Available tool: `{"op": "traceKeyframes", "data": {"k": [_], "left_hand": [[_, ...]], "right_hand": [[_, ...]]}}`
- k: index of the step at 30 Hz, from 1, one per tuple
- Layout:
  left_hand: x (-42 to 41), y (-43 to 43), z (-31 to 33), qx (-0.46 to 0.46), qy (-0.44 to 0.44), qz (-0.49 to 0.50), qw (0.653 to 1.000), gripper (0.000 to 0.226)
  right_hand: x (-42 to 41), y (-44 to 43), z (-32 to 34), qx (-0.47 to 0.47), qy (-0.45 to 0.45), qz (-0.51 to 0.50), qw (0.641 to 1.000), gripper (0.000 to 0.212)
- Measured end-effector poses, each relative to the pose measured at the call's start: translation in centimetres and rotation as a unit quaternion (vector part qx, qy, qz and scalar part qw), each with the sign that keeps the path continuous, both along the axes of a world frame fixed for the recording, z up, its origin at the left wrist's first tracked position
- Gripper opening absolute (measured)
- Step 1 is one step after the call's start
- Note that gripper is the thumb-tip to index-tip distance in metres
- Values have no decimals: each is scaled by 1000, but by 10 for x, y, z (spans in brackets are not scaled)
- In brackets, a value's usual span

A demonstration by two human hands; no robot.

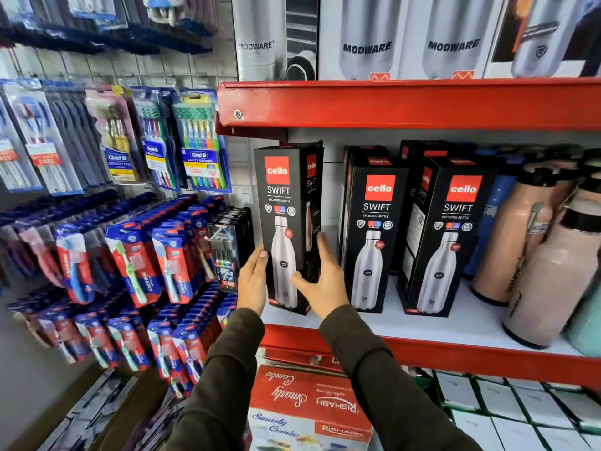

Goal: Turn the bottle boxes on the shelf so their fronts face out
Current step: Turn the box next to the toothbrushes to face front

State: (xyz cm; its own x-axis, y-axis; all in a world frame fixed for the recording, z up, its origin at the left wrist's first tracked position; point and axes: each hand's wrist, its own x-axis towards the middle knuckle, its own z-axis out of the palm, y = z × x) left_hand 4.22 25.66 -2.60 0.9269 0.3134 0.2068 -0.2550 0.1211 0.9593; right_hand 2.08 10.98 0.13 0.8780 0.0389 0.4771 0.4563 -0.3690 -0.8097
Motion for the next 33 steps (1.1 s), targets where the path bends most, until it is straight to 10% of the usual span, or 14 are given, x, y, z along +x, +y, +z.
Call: {"op": "traceKeyframes", "data": {"k": [33], "left_hand": [[-36,-17,-12,63,0,21,998,21]], "right_hand": [[-17,0,-40,107,22,-66,992,38]]}}
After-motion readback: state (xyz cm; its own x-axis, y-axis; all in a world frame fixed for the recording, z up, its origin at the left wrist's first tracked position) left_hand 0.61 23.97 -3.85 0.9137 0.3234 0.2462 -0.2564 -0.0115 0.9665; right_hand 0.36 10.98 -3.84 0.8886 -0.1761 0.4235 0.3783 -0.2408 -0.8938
